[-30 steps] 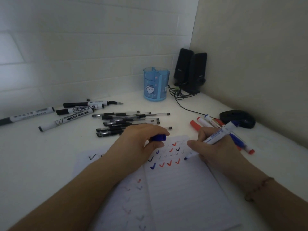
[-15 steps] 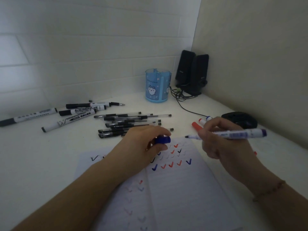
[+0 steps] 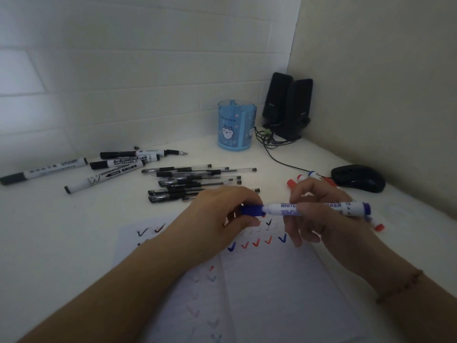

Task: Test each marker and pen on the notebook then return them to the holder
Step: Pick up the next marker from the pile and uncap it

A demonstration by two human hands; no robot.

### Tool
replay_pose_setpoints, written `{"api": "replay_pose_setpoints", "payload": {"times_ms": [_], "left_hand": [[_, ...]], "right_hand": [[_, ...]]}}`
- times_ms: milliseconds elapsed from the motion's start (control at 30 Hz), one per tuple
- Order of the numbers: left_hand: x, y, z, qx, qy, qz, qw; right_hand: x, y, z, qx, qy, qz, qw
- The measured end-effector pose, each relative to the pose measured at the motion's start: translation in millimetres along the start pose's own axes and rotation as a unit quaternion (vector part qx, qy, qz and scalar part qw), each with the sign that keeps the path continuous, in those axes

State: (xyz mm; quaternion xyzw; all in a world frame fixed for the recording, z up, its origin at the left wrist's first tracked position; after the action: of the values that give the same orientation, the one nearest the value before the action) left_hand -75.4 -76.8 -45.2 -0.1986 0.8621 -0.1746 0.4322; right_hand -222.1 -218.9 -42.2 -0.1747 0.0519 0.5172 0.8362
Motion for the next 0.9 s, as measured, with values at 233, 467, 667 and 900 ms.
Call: {"api": "replay_pose_setpoints", "payload": {"times_ms": [233,467,667,900], "left_hand": [[2.0,1.4,-3.0,-0.025,0.095,-0.010,0.995],[-1.2,0.2,-6.3,-0.033,0.170,-0.049,0.984],[-0.6,0.7,-9.6,-0.025,0.188,-0.035,0.981],[-2.4,2.5,-6.7,-0.049,0.193,0.019,0.980]], "right_hand": [[7.8,1.1,3.5,-0.024,-0.017,-0.008,1.000],[17.5,-1.2,10.8,-0.058,-0.053,-0.017,0.997],[19.1,2.1,9.5,-0.084,-0.028,-0.016,0.996],[21.8,7.0,7.6,-0.101,0.124,-0.035,0.987]]}}
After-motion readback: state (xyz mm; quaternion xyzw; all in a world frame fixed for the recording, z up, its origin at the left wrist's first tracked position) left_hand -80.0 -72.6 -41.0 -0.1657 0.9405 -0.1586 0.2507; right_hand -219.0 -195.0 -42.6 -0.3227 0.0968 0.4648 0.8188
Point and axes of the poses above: each hand's wrist, its own y-axis away from the middle knuckle, its own x-axis out of the palm, z = x × y, the point moved 2 cm from there along -y, towards the middle knuckle, and after that the axes turned 10 degrees about y, right-handed, at the moved point
